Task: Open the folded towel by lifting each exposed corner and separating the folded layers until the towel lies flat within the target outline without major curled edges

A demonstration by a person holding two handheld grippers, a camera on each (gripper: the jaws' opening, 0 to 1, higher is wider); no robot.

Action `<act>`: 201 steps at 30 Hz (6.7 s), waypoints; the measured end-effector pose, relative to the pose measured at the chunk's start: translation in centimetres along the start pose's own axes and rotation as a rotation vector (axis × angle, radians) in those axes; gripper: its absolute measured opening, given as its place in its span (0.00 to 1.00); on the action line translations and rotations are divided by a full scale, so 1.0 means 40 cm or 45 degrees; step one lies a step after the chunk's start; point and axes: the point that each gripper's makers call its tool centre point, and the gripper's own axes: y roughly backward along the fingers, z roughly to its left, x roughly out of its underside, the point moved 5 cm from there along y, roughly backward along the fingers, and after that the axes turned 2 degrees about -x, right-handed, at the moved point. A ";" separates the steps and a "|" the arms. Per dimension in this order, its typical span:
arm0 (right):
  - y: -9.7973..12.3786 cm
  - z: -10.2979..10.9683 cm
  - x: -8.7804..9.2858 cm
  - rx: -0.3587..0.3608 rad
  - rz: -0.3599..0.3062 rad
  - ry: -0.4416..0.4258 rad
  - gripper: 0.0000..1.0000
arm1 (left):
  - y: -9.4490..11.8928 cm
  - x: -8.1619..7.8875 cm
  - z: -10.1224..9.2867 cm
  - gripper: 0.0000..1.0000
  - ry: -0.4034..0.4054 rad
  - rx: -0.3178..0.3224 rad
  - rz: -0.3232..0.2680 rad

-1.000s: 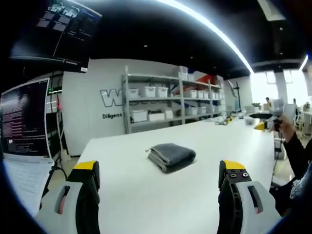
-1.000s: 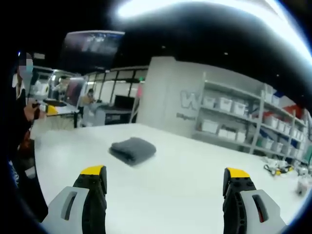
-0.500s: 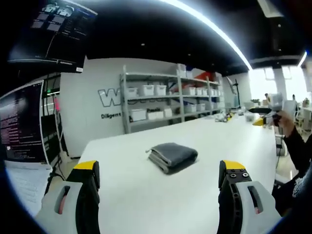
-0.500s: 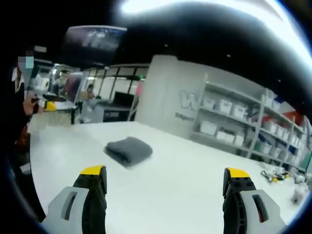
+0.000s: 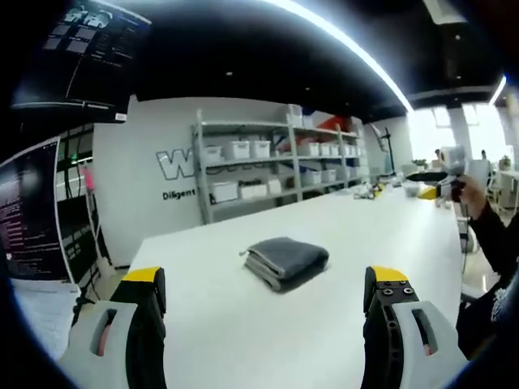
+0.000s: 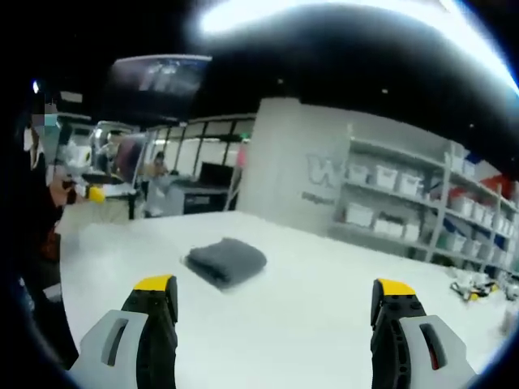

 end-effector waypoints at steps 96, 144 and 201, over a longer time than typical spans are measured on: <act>-0.360 -0.101 0.008 -0.036 0.072 0.008 1.00 | -0.343 0.009 0.076 1.00 0.064 0.106 -0.005; -0.551 -0.185 -0.062 -0.046 0.068 0.024 1.00 | -0.517 -0.055 0.151 0.99 0.011 0.097 0.064; -0.663 -0.139 -0.001 -0.214 0.170 -0.205 1.00 | -0.644 0.080 0.129 0.97 0.398 0.284 0.281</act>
